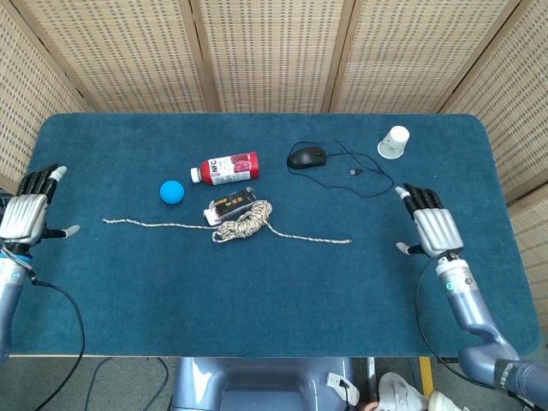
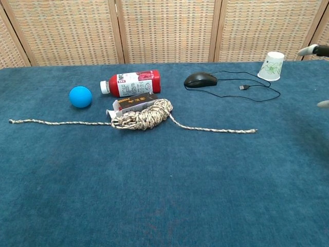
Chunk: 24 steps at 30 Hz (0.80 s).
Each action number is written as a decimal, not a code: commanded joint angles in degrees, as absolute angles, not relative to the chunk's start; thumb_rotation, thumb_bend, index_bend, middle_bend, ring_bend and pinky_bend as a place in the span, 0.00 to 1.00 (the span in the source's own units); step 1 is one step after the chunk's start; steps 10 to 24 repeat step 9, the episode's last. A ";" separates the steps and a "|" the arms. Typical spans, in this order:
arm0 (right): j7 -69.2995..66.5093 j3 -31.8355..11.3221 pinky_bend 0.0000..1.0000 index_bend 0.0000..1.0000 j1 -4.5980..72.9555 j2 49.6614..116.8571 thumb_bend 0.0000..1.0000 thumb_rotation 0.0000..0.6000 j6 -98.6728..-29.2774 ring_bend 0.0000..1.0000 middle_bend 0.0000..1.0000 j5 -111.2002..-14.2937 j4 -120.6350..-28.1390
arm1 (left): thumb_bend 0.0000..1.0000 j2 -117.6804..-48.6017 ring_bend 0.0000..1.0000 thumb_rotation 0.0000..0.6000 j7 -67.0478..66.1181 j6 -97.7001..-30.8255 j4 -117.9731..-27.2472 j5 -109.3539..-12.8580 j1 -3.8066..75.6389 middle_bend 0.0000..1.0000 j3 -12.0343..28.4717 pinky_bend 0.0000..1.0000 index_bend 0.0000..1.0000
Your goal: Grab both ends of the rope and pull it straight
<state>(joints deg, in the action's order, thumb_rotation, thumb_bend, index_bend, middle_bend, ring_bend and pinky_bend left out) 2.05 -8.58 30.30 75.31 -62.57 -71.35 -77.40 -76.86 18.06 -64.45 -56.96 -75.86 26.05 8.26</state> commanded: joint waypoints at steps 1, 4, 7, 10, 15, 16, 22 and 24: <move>-1.71 -4.63 0.00 0.00 23.52 71.54 0.00 1.00 -72.31 0.00 0.00 -78.50 -78.60 | 0.00 -70.40 0.00 1.00 10.37 -73.79 -68.71 -72.89 18.27 0.00 8.25 0.00 0.00; -1.23 -2.97 0.00 0.00 20.40 71.05 0.00 1.00 -77.14 0.00 0.00 -80.89 -77.36 | 0.00 -68.06 0.00 1.00 6.66 -77.81 -75.75 -71.48 14.46 0.00 7.46 0.00 0.00; -1.97 -1.39 0.00 0.00 16.08 70.47 0.00 1.00 -83.33 0.00 0.00 -82.90 -77.08 | 0.00 -64.36 0.00 1.00 4.94 -82.16 -85.16 -71.28 10.05 0.00 5.94 0.00 0.00; -2.00 -0.83 0.00 0.00 14.35 70.31 0.00 1.00 -85.93 0.00 0.00 -83.97 -77.04 | 0.00 -62.94 0.00 1.00 3.80 -83.72 -88.14 -72.11 8.61 0.00 5.04 0.00 0.00; -2.00 -0.83 0.00 0.00 14.35 70.31 0.00 1.00 -85.93 0.00 0.00 -83.97 -77.04 | 0.00 -62.94 0.00 1.00 3.80 -83.72 -88.14 -72.11 8.61 0.00 5.04 0.00 0.00; -2.00 -0.83 0.00 0.00 14.35 70.31 0.00 1.00 -85.93 0.00 0.00 -83.97 -77.04 | 0.00 -62.94 0.00 1.00 3.80 -83.72 -88.14 -72.11 8.61 0.00 5.04 0.00 0.00; -2.00 -0.83 0.00 0.00 14.35 70.31 0.00 1.00 -85.93 0.00 0.00 -83.97 -77.04 | 0.00 -62.94 0.00 1.00 3.80 -83.72 -88.14 -72.11 8.61 0.00 5.04 0.00 0.00; -2.00 -0.83 0.00 0.00 14.35 70.31 0.00 1.00 -85.93 0.00 0.00 -83.97 -77.04 | 0.00 -62.94 0.00 1.00 3.80 -83.72 -88.14 -72.11 8.61 0.00 5.04 0.00 0.00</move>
